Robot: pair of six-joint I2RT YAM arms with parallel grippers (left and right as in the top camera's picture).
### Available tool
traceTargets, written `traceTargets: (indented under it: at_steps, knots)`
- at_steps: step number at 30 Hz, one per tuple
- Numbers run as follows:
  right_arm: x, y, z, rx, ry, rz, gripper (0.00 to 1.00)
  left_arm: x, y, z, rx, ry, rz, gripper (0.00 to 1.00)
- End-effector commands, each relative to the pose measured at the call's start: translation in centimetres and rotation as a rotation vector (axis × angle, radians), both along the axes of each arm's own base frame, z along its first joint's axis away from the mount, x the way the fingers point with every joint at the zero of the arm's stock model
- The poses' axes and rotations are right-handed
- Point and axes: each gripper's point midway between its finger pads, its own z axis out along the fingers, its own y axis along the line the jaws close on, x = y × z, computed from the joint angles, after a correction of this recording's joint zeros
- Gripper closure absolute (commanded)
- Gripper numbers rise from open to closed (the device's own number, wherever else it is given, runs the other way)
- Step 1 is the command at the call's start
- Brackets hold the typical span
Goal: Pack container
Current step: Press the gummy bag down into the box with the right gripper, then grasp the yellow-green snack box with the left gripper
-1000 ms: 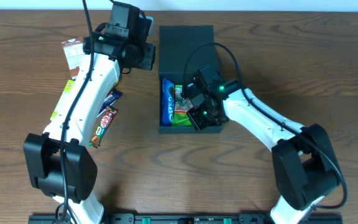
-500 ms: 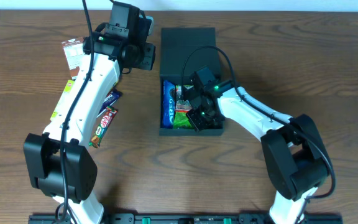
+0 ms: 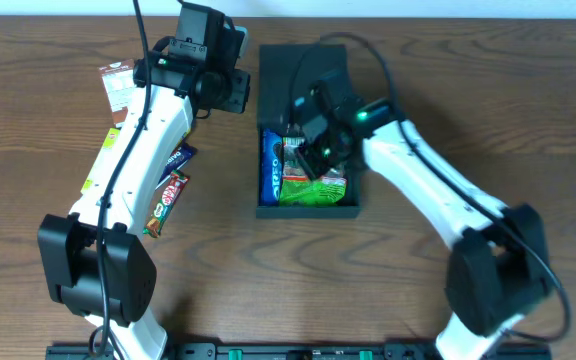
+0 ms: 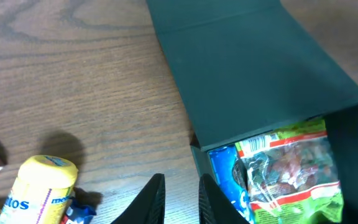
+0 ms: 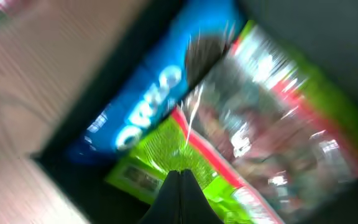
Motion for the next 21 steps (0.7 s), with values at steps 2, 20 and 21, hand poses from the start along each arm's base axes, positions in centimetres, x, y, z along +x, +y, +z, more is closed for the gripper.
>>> traceTargets:
  at_steps: [2, 20, 21]
  knots:
    - [1.8, -1.0, 6.8, 0.106, -0.165, -0.015, 0.99, -0.1, 0.3, 0.9, 0.048, -0.036, -0.086, 0.51]
    - [5.4, -5.0, 11.5, 0.165, -0.332, -0.123, 0.01, 0.2, 12.8, -0.8, 0.354, 0.018, 0.018, 0.04]
    - [5.4, -5.0, 11.5, 0.166, -0.335, -0.123, 0.01, 0.0, 13.6, -1.1, 0.352, 0.03, 0.035, 0.04]
